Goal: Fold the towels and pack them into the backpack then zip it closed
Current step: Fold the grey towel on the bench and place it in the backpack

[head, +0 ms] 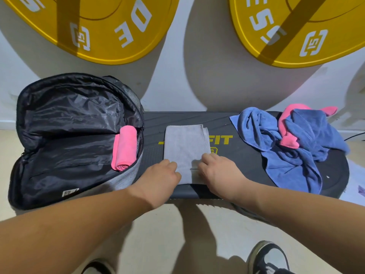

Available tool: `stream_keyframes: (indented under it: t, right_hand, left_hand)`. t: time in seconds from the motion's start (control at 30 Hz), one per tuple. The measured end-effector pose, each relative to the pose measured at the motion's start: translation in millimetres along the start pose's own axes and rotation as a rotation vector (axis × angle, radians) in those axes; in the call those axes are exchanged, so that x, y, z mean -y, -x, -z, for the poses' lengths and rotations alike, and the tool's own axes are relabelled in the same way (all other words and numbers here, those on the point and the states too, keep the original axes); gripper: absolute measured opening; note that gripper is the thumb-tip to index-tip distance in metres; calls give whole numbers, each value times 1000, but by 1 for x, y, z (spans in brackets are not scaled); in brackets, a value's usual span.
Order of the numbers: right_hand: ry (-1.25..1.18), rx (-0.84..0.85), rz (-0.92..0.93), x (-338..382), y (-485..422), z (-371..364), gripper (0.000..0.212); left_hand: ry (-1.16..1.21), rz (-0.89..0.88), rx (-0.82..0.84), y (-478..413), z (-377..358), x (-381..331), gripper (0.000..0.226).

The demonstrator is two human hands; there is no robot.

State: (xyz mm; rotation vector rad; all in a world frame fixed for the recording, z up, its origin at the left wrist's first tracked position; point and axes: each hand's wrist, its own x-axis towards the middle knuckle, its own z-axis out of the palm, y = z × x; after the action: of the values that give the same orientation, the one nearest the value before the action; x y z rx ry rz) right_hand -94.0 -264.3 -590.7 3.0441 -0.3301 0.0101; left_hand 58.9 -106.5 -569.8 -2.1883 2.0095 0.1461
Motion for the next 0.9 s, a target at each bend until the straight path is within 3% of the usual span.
stream_keyframes:
  t: [0.07,0.2,0.33,0.4,0.47,0.53,0.6,0.7,0.77,0.83,0.9]
  right_hand:
    - [56,-71,103,1,4,-2,20]
    - [29,-80,97,-6,11,-5,34]
    - [-293,28,-84,-11,4,8,23]
    - [-521,167,-216,-17,-2,18,17]
    - [-683,278,-354,-24,-7,25,27]
    - [-748,300,-448,-29,-9,24,31]
    - [-798,278,-518,-29,-8,19,28]
    - [-733,230,-566,-22,-7,13,31]
    - [-514,183,-530,-16,-7,14,33]
    - [-339,152,-461,-14,-8,13,33]
    - [-331,167,-458,-14,-10,10,34]
  left_hand:
    - [25,-7,-37,2,-7,2,14]
    - [165,80,-15,-1,-14,18,22]
    - [392,190,-36,-3,-13,21,34]
    - [619,334,-46,-6,-10,25,27]
    - [910,487,-14,-9,-5,26,16]
    - [1193,653,31,-11,-2,23,12]
    - [1287,759,40,-11,-2,21,4]
    - [913,645,-108,-11,-11,22,12]
    - [528,381,-185,-10,-10,20,6]
    - [203,25,-175,-10,-8,12,27]
    - [41,-157,-148,-5,-6,4,23]
